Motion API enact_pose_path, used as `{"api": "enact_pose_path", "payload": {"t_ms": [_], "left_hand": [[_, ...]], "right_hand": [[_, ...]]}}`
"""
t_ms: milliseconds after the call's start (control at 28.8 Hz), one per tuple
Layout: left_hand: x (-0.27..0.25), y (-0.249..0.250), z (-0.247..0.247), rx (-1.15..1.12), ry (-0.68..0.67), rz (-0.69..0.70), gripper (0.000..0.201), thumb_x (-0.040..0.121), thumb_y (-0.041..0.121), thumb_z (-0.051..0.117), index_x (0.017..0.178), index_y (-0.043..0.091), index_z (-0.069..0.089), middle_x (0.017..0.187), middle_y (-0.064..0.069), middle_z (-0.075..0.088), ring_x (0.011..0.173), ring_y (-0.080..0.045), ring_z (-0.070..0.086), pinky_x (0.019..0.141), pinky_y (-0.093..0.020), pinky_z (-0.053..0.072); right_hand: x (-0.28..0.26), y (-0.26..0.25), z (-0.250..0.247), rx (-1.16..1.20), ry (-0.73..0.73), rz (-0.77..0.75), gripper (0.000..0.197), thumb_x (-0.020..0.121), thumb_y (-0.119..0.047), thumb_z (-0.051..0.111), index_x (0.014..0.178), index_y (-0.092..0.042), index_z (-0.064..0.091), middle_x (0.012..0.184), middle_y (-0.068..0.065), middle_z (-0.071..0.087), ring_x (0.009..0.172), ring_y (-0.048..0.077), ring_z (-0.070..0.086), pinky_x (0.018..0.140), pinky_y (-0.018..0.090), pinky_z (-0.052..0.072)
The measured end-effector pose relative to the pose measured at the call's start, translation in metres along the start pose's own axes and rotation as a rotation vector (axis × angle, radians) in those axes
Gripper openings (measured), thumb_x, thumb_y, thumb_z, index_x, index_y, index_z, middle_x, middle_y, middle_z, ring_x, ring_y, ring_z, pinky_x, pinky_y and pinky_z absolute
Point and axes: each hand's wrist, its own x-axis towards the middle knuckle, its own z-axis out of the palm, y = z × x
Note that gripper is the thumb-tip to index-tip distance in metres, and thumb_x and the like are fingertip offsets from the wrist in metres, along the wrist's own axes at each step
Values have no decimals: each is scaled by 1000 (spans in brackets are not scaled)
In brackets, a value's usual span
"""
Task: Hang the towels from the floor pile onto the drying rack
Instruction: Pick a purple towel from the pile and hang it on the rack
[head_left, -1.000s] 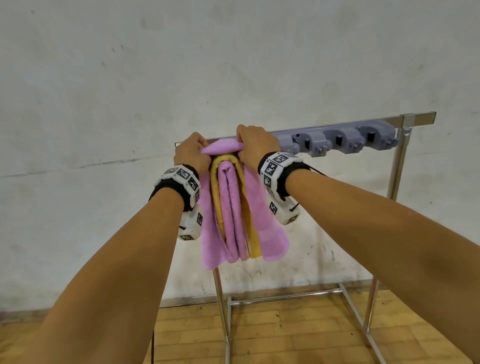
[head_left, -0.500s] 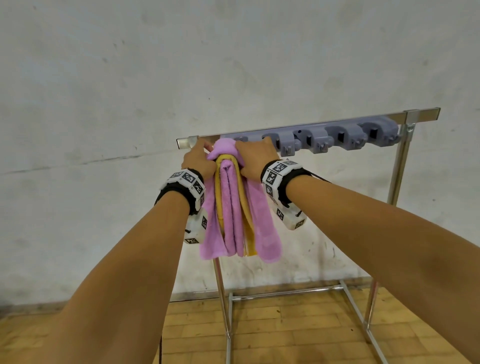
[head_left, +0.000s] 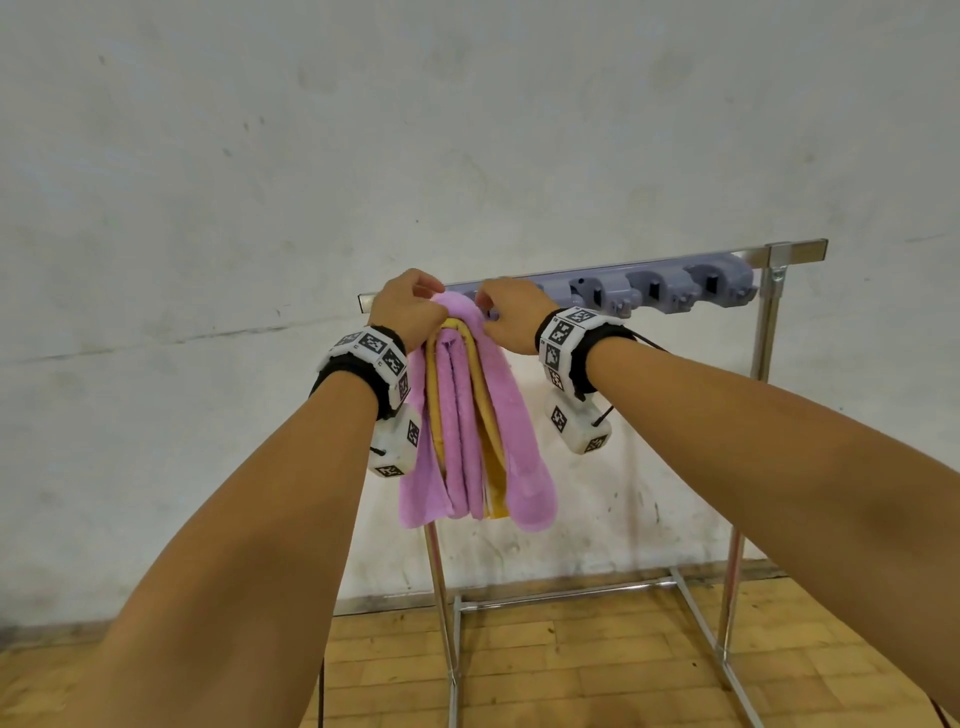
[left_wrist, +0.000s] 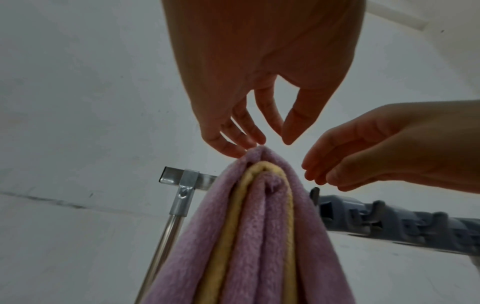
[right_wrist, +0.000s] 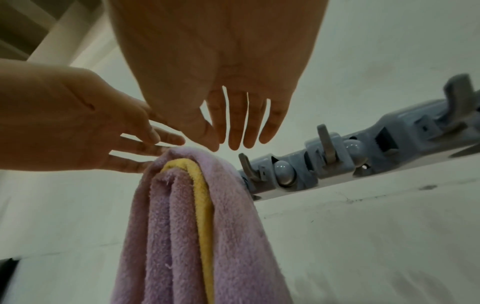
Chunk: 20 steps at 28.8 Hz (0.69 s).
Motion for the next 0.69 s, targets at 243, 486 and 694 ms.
{"api": "enact_pose_path", "payload": {"t_ms": [243, 486, 694], "left_hand": [[-19, 17, 22, -2, -75, 56, 26, 81, 1, 58, 102, 15, 66, 104, 0, 65, 102, -18, 61, 81, -26, 47], [-40, 13, 78, 58, -190, 48, 35, 83, 0, 56, 113, 15, 66, 109, 2, 66, 102, -12, 59, 89, -22, 44], [-63, -30, 159, 36, -311, -17, 34, 80, -4, 56, 108, 14, 66, 106, 0, 66, 97, -14, 61, 85, -24, 47]], "right_hand": [[-26, 7, -16, 14, 58, 77, 23, 89, -13, 52, 110, -15, 62, 115, 7, 65, 104, 27, 60, 88, 38, 52], [-59, 41, 6, 68, 36, 184, 25, 87, -18, 57, 112, -18, 62, 113, 3, 66, 102, 26, 61, 89, 40, 53], [-96, 93, 70, 142, -1, 325, 24, 84, -20, 58, 108, -21, 62, 110, 2, 67, 99, 26, 62, 87, 40, 54]]}}
